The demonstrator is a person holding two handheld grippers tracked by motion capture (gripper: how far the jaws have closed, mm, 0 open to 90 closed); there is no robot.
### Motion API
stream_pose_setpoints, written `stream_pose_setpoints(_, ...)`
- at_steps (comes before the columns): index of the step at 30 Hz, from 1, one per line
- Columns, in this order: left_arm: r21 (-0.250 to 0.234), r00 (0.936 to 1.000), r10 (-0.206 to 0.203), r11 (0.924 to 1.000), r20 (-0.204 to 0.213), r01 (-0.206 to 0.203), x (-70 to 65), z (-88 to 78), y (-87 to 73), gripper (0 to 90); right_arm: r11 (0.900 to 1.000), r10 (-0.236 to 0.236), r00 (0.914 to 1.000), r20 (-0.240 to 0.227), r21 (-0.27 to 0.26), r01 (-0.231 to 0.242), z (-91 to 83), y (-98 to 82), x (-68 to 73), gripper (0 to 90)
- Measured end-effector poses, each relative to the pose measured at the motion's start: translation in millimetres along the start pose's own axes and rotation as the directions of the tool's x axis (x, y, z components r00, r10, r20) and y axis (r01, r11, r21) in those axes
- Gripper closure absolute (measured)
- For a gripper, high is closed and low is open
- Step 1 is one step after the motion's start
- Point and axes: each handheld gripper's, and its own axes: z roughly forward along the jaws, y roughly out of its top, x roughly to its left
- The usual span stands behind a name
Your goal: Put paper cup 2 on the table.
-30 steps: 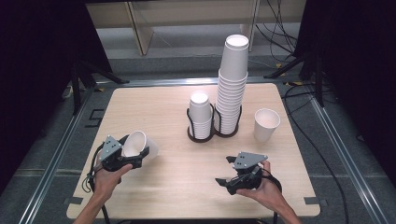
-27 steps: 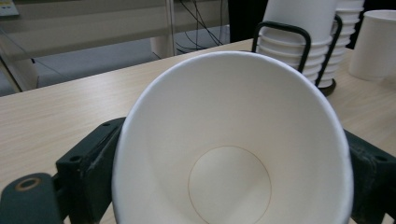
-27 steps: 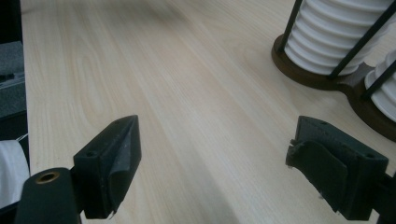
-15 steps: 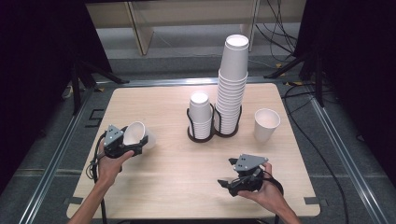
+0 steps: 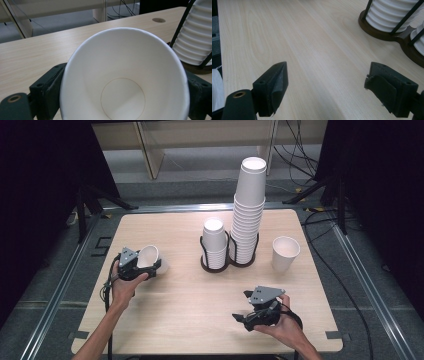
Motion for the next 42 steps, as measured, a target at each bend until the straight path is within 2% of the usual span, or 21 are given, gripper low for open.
stream_pose_setpoints(3, -0.005, 1.0000, 0.001, 1.0000, 0.004, -0.001, -0.1, 6.5, -1.9, 9.4, 1.000, -0.003, 1.0000, -0.002, -0.001, 0.003, 0.3, 0.0, 0.4, 17.9)
stream_pose_setpoints(4, 0.013, 1.0000, 0.005, 0.9999, 0.001, -0.005, 0.7, 6.4, -0.4, 9.3, 1.000, -0.004, 1.0000, -0.003, -0.002, 0.004, 0.2, 0.1, 0.4, 17.9)
stream_pose_setpoints(6, 0.002, 1.0000, 0.002, 1.0000, 0.008, -0.002, 1.4, 10.3, 0.2, 9.0, 1.000, -0.001, 1.0000, -0.004, -0.003, 0.001, -0.2, 0.1, 0.2, 17.9)
stream_pose_setpoints(7, 0.014, 1.0000, 0.006, 0.9999, -0.001, -0.006, 1.5, 10.3, 0.9, 8.8, 1.000, -0.002, 1.0000, -0.005, -0.005, 0.002, 0.0, 0.1, 0.1, 17.9)
stream_pose_setpoints(8, -0.001, 1.0000, 0.002, 1.0000, 0.008, -0.002, 1.8, 13.2, 0.6, 8.6, 1.000, -0.002, 1.0000, -0.005, -0.006, 0.002, 0.0, 0.1, 0.1, 17.9)
stream_pose_setpoints(9, 0.009, 1.0000, 0.004, 1.0000, -0.002, -0.004, 1.8, 13.1, 0.9, 8.5, 1.000, -0.004, 1.0000, -0.004, -0.007, 0.004, -0.1, 0.2, 0.2, 17.9)
stream_pose_setpoints(17, -0.014, 0.9999, -0.002, 0.9999, -0.011, 0.002, 1.5, 22.5, 0.5, 7.7, 1.000, -0.019, 0.9997, -0.013, -0.013, 0.019, 0.3, 0.8, 1.2, 17.9)
stream_pose_setpoints(18, -0.023, 1.0000, -0.004, 0.9997, -0.009, 0.003, 1.5, 24.2, 0.0, 7.6, 1.000, 0.004, 0.9998, -0.017, -0.005, -0.004, 0.0, 0.5, 2.6, 17.9)
stream_pose_setpoints(21, -0.029, 0.9999, -0.005, 0.9996, -0.010, 0.004, -0.1, 26.8, -0.4, 7.4, 1.000, 0.009, 0.9998, -0.020, -0.008, -0.009, -0.1, 0.7, 3.0, 17.9)
stream_pose_setpoints(22, -0.016, 0.9999, 0.001, 0.9999, -0.012, -0.001, -0.4, 26.6, -0.3, 7.3, 1.000, 0.008, 0.9997, -0.021, -0.010, -0.008, -0.2, 0.8, 3.0, 17.9)
stream_pose_setpoints(24, -0.021, 1.0000, 0.001, 0.9998, 0.008, -0.001, -2.9, 30.3, -1.0, 7.4, 1.000, 0.009, 0.9997, -0.023, -0.012, -0.009, -0.3, 0.8, 2.9, 17.9)
stream_pose_setpoints(27, 0.017, 0.9997, 0.014, 0.9998, 0.019, -0.014, -9.7, 35.4, -4.4, 12.0, 1.000, 0.009, 0.9996, -0.025, -0.015, -0.009, -0.4, 1.0, 2.9, 18.0)
stream_pose_setpoints(28, 0.020, 0.9999, 0.010, 0.9997, 0.007, -0.011, -12.6, 36.2, -6.4, 12.3, 0.999, -0.024, 0.9994, -0.024, -0.026, 0.023, 0.0, 1.5, 1.3, 18.0)
stream_pose_setpoints(29, 0.030, 0.9997, 0.019, 0.9994, 0.016, -0.019, -12.2, 37.7, -8.0, 13.1, 1.000, -0.005, 0.9995, -0.030, -0.021, 0.005, -0.4, 1.4, 2.3, 18.0)
stream_pose_setpoints(34, 0.054, 0.9994, 0.024, 0.9982, 0.026, -0.026, -15.0, 40.2, -14.3, 14.6, 1.000, -0.012, 0.9994, -0.034, -0.024, 0.011, -1.1, 2.5, 3.4, 18.0)
stream_pose_setpoints(36, 0.070, 0.9991, 0.034, 0.9969, 0.025, -0.035, -13.6, 38.1, -15.9, 14.8, 1.000, -0.017, 0.9993, -0.033, -0.027, 0.016, -1.6, 2.7, 3.2, 18.0)
stream_pose_setpoints(37, 0.067, 0.9991, 0.030, 0.9972, 0.030, -0.032, -12.9, 38.0, -16.8, 14.8, 1.000, -0.006, 0.9994, -0.034, -0.023, 0.005, -2.0, 2.5, 3.9, 18.0)
stream_pose_setpoints(38, 0.060, 0.9990, 0.028, 0.9977, 0.035, -0.030, -11.9, 37.8, -17.5, 14.7, 0.999, -0.022, 0.9992, -0.032, -0.028, 0.021, -1.8, 2.6, 3.0, 18.0)
stream_pose_setpoints(41, 0.053, 0.9988, 0.027, 0.9982, 0.041, -0.029, -12.0, 33.5, -18.6, 14.8, 0.999, -0.021, 0.9992, -0.033, -0.027, 0.020, -2.1, 2.5, 2.9, 17.9)
stream_pose_setpoints(42, 0.065, 0.9987, 0.034, 0.9972, 0.038, -0.037, -12.1, 30.4, -18.6, 14.8, 0.999, -0.022, 0.9992, -0.033, -0.027, 0.021, -2.0, 2.5, 2.9, 17.9)
